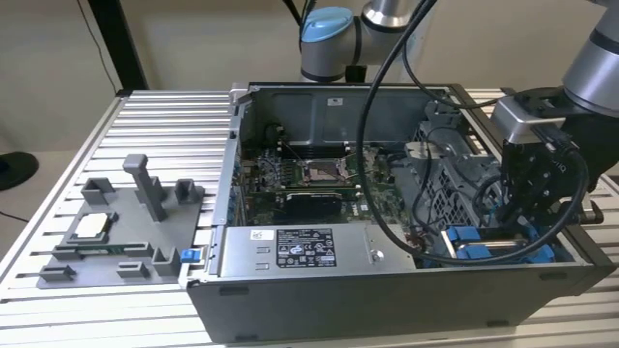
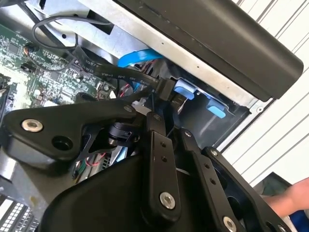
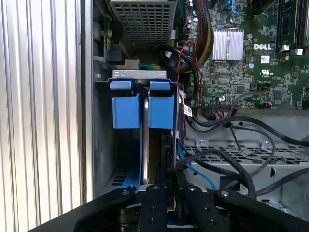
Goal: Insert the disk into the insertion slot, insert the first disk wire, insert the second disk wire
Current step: 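Insert the first disk wire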
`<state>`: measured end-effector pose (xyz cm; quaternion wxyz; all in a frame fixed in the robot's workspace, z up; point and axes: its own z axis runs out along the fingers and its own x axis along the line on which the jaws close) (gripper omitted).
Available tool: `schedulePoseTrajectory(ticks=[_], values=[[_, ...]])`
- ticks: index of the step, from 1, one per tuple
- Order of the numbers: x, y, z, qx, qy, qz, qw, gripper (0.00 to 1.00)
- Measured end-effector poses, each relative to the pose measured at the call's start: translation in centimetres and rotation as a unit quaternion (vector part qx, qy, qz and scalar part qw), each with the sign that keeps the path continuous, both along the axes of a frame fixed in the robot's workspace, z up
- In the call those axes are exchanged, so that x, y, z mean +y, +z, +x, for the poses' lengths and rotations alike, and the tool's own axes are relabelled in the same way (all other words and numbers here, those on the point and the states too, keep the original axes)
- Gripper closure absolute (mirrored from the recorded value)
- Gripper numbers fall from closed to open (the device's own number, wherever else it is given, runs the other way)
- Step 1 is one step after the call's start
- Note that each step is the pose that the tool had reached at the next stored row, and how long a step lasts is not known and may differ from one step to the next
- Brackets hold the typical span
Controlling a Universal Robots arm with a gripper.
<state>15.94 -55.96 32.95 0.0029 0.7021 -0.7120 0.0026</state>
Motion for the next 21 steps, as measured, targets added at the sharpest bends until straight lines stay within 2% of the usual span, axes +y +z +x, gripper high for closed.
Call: schedulePoseTrajectory(ticks=[7,13,18,21], values=[[0.00,0.12,0.0,0.0004,0.000,0.0010,1.0000,1.00],[0.00,2.17,0.0,0.0004,0.000,0.0001,1.0000,1.00],[0.00,4.22,0.0,0.0004,0.000,0.0001,1.0000,1.00],[0.00,4.29,-0.1,0.0004,0.000,0.0002,1.0000,1.00]])
